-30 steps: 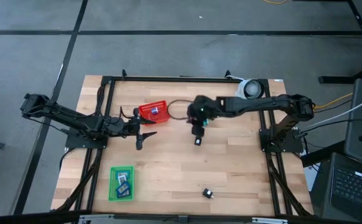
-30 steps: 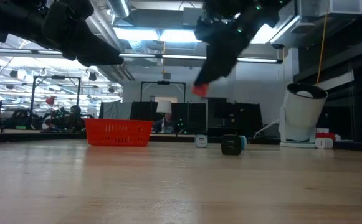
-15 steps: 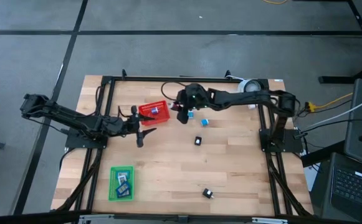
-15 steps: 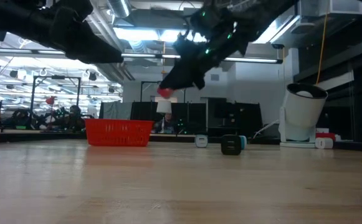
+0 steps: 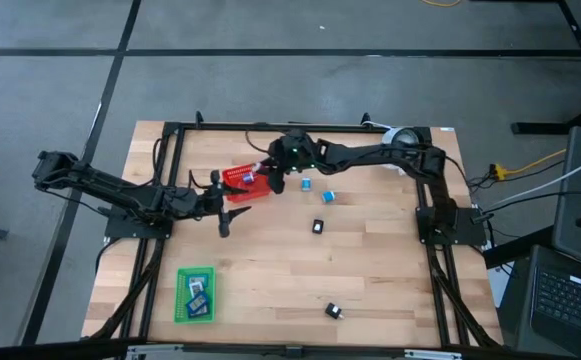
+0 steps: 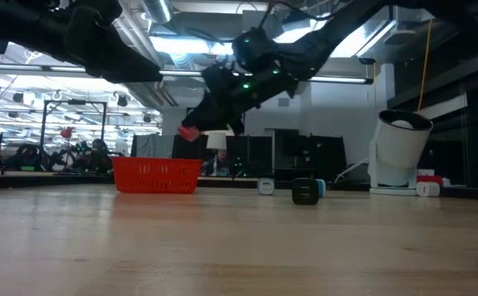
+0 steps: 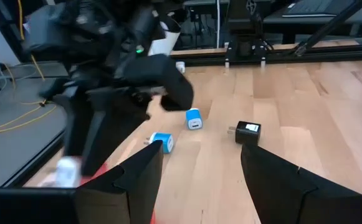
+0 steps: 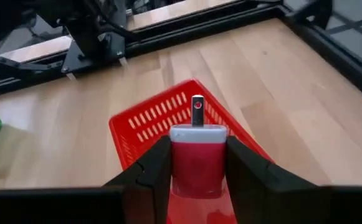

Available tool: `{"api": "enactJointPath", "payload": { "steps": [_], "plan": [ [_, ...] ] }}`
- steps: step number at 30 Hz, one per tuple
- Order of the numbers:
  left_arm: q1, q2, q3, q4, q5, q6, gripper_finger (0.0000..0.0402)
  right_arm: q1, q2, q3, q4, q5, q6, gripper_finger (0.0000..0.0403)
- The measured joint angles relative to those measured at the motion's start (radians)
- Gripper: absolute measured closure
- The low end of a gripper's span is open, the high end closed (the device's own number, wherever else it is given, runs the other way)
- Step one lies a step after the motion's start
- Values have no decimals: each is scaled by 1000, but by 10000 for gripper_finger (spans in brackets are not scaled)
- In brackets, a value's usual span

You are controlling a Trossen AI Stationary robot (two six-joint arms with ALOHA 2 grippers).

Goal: Pick & Place Office items
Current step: Put the pink charger adapter into the red bin, then put the top light blue charger adapter into the red bin

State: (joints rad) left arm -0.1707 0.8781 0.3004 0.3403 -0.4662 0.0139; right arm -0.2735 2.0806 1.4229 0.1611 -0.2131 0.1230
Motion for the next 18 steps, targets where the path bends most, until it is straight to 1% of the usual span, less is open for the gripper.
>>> {"api": "enactJointPath", "payload": {
  "steps": [4,6,8,13,16,18],
  "plan": [
    [0,0,0,-1,5,0,190,8,72,126,-128,-10,-2,281],
    [0,0,0,-4,7,-1,190,13,101,167,-190,-21,-18,273],
    [0,0,0,-12,18,-4,190,21,111,180,-216,-22,-31,254],
    [0,0,0,-40,23,-12,190,39,108,183,-214,-13,-38,192],
    [0,0,0,-41,23,-17,190,39,104,183,-214,-9,-41,168],
    [0,0,0,-41,23,-19,190,34,103,183,-214,-6,-35,158]
  ]
}}
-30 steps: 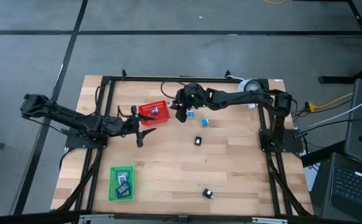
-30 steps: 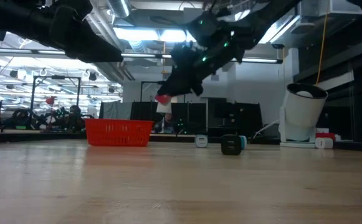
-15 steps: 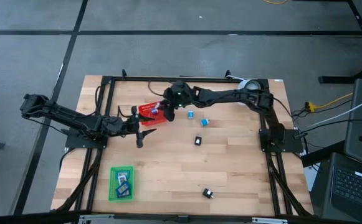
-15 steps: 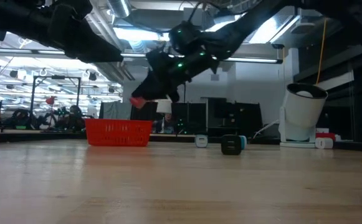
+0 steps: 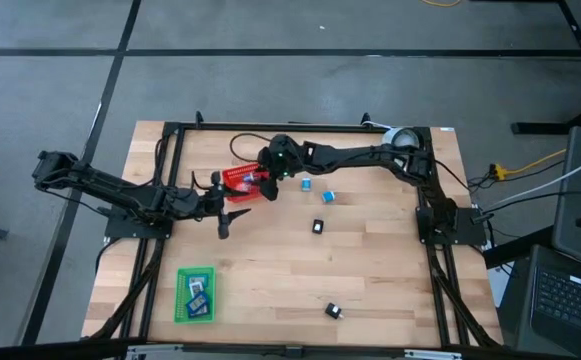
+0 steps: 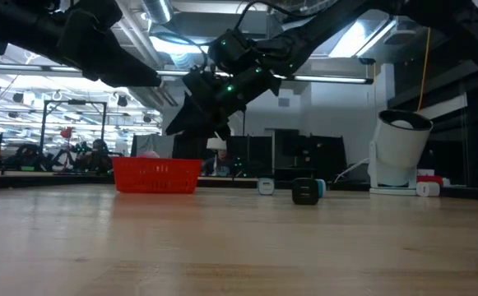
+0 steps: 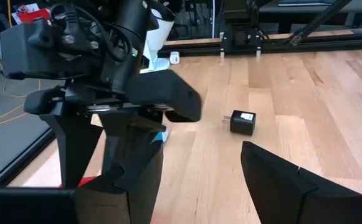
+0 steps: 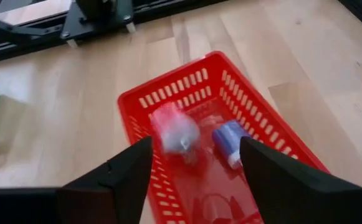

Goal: Pick & Place Office items
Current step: Put the top light blue charger adapter into the red bin

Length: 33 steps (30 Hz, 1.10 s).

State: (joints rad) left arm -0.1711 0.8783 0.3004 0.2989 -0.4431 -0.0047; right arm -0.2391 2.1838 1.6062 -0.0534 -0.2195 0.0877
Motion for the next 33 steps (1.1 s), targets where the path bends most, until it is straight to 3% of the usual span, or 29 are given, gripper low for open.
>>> {"api": "enactJointPath", "payload": {
  "steps": [6,13,19,28,33],
  "plan": [
    [0,0,0,0,0,0,190,-1,-15,0,-79,21,-9,154],
    [1,0,0,-4,18,0,190,13,-93,0,-501,263,-116,156],
    [1,0,0,-4,19,-1,190,41,-115,0,-750,344,-141,157],
    [1,0,0,-12,26,-9,190,45,-117,0,-844,396,-82,156],
    [1,0,0,-12,35,-13,190,26,-117,0,-839,437,162,156]
  ]
}}
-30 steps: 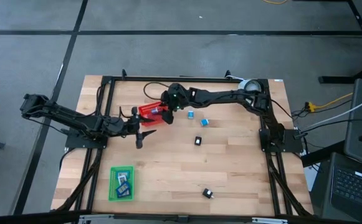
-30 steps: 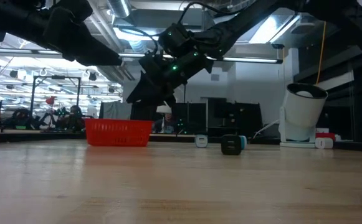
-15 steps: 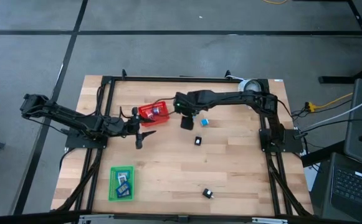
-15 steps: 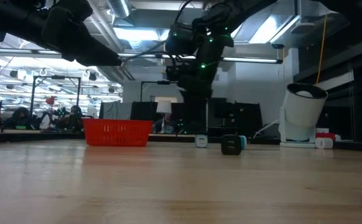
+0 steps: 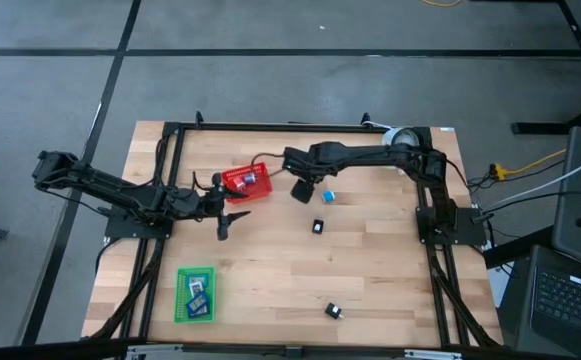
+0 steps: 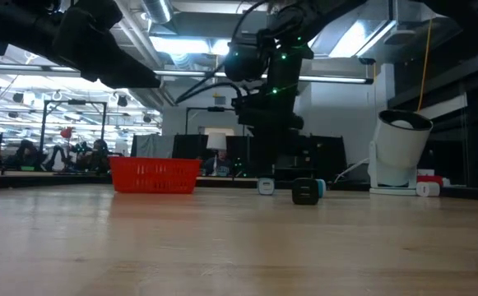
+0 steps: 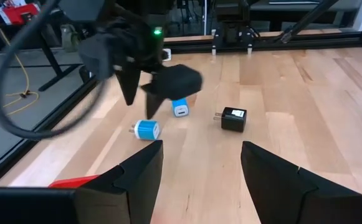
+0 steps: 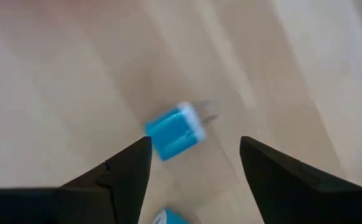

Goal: Pick & Place Office items
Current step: Put the top light blue charger adapter into the red bin

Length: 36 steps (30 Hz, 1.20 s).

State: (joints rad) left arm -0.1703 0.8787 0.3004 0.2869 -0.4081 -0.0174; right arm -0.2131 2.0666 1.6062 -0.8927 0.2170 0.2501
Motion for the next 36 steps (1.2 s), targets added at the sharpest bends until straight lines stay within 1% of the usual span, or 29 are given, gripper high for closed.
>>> {"api": "enactJointPath", "payload": {
  "steps": [5,10,13,17,20,24,28,32,36],
  "plan": [
    [0,0,0,0,9,-14,190,-17,0,0,33,-2,169,156],
    [0,0,0,0,10,-22,190,-15,0,0,94,-35,275,156],
    [0,0,0,2,10,-26,190,-9,0,0,91,-69,349,156],
    [0,0,0,9,10,-38,190,9,7,-1,46,-40,453,156],
    [0,0,0,15,15,-40,190,17,7,-1,48,-20,535,156],
    [0,0,0,46,62,-40,190,21,7,-1,48,4,619,156],
    [0,0,0,54,88,-33,190,23,25,-1,60,4,657,156],
    [0,0,0,54,89,-33,190,23,62,0,71,-30,660,156],
    [0,0,0,54,95,-37,190,18,98,-1,82,-33,665,156]
  ]
}}
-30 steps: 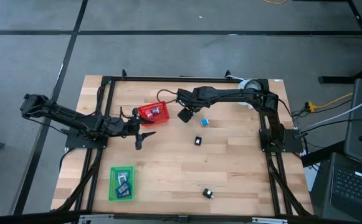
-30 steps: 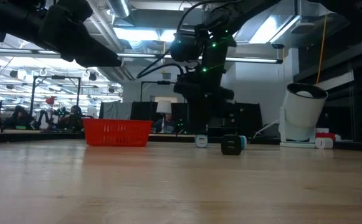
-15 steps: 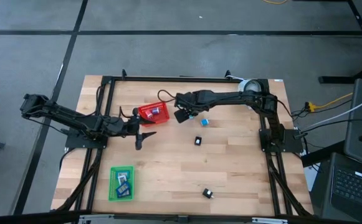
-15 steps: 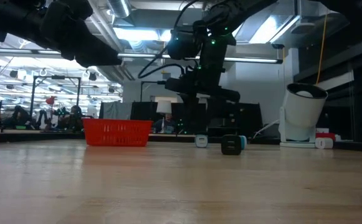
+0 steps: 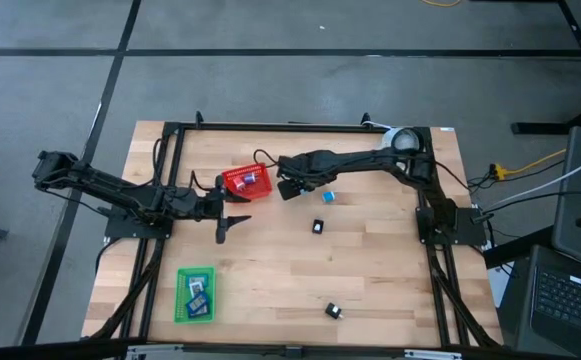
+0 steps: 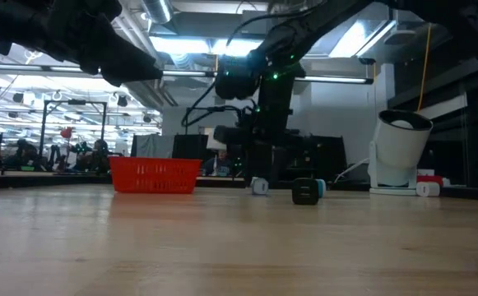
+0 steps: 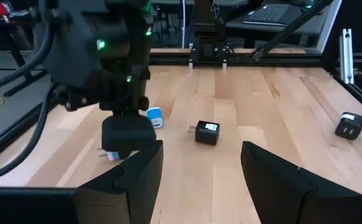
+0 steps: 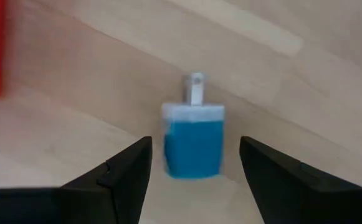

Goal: Pick & Place Office items
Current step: Put the top light blue charger adapter into the red bin

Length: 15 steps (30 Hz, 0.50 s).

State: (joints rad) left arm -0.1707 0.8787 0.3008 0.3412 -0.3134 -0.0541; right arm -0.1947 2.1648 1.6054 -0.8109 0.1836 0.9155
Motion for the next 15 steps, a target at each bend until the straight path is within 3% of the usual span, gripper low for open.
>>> {"api": "enactJointPath", "payload": {
  "steps": [10,15],
  "plan": [
    [0,0,0,0,-1,5,190,-22,22,0,39,44,-53,157],
    [0,0,0,-1,-1,7,190,-24,22,0,46,37,-76,186]
  ]
}}
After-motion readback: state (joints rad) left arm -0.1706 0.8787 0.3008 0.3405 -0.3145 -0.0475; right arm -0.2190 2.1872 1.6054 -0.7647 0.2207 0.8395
